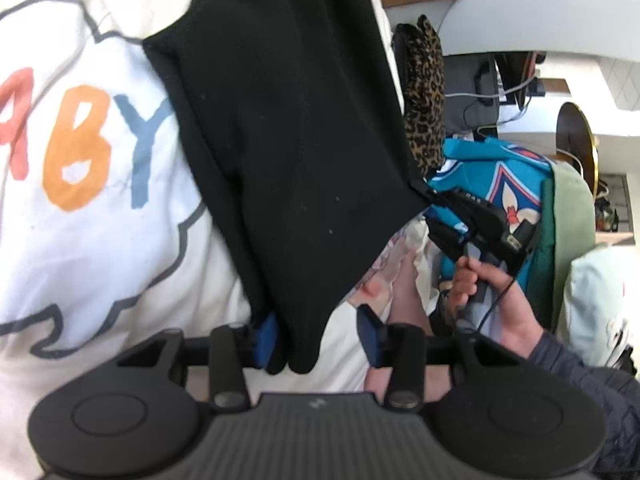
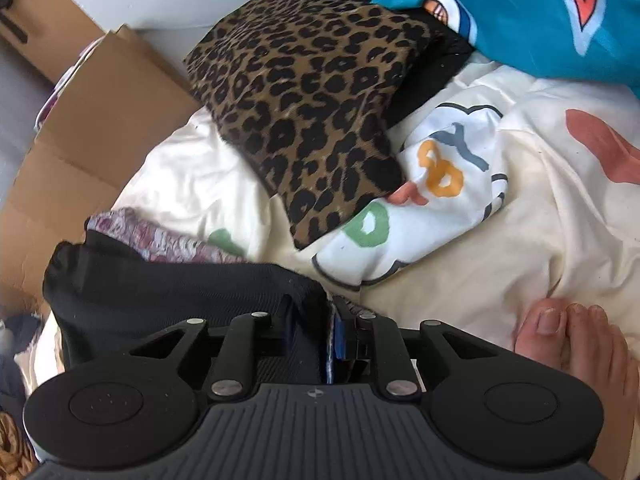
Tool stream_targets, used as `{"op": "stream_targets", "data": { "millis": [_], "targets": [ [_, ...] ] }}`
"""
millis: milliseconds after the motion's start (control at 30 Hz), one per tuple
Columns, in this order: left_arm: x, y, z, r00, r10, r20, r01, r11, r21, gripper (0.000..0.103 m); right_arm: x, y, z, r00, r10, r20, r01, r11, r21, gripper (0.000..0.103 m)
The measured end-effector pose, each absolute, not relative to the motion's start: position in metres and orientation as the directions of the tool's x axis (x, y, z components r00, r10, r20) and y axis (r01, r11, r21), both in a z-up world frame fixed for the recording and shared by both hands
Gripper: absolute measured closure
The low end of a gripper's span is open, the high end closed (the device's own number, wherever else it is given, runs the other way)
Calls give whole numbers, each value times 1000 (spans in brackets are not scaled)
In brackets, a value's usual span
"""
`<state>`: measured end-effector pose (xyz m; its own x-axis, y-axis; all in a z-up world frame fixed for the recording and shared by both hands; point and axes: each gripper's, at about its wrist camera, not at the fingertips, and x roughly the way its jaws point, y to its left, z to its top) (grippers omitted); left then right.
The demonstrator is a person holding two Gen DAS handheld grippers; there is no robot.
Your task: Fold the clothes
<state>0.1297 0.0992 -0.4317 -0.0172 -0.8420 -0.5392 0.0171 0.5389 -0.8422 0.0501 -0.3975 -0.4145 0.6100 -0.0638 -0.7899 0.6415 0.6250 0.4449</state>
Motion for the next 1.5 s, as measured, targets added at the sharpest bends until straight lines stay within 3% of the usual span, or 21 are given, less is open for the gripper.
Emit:
{"op": "stream_targets", "data": {
  "millis": [33, 67, 100, 133, 400, 733, 833, 900, 933, 967, 1067, 1233, 1333, 1500],
  "targets": [
    [130, 100, -433, -24, -839, -544, 14, 544, -839, 89, 51, -398, -414, 612, -64, -788, 638, 629, 444, 78],
    [129, 101, -435, -31, -836, -548, 12, 548, -836, 102, 51, -398, -414, 614, -65, -787, 635, 632, 444, 85],
    [129, 102, -436, -37, -833, -553, 9, 553, -833, 101, 51, -398, -414, 614, -65, -787, 632, 637, 441, 101],
    [129, 102, -438, -44, -829, -557, 6, 557, -830, 101, 52, -397, -414, 611, -66, -789, 631, 643, 435, 102],
    [129, 106, -431, -56, -841, -538, 30, 537, -843, 102, 49, -393, -410, 580, -100, -809, 642, 668, 377, 102],
    [132, 93, -454, -81, -798, -597, 26, 597, -802, 101, 60, -389, -422, 494, -108, -863, 640, 716, 277, 98],
    [137, 90, -440, -91, -779, -621, 43, 620, -784, 95, 69, -387, -418, 445, -115, -888, 647, 727, 231, 95],
    [141, 95, -430, -88, -771, -630, 33, 630, -776, 81, 71, -389, -411, 428, -111, -897, 665, 711, 230, 89],
    [143, 100, -423, -79, -767, -637, 31, 637, -770, 69, 71, -389, -406, 424, -112, -899, 668, 709, 226, 88],
    [146, 105, -416, -63, -760, -647, 35, 647, -762, 65, 71, -389, -400, 421, -114, -900, 668, 710, 222, 81],
    [157, 124, -388, -15, -731, -682, 54, 681, -731, 65, 71, -389, -383, 412, -121, -903, 670, 712, 210, 66],
    [176, 156, -339, 69, -676, -733, 77, 736, -672, 50, 68, -391, -349, 416, -118, -901, 674, 706, 219, 65],
    [185, 175, -306, 133, -645, -753, 80, 764, -640, 49, 70, -389, -327, 428, -84, -900, 655, 715, 244, 58],
    [193, 190, -256, 213, -575, -790, 73, 815, -574, 45, 78, -380, -283, 449, -53, -892, 582, 775, 247, 58]
  ]
}}
